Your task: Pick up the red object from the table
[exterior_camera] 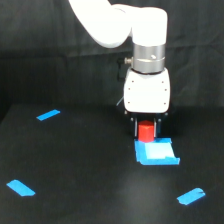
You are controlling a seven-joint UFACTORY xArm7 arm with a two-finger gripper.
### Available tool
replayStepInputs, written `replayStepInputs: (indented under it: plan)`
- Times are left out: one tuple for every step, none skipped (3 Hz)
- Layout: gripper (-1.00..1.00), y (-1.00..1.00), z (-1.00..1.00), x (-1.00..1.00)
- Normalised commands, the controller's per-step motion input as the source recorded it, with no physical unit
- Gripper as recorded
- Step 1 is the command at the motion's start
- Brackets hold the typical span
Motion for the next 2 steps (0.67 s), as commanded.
replayStepInputs:
  plan:
    - [-0.99, -0.17, 0.8, -0.29]
    - [-1.0, -0.22, 0.98, -0.43]
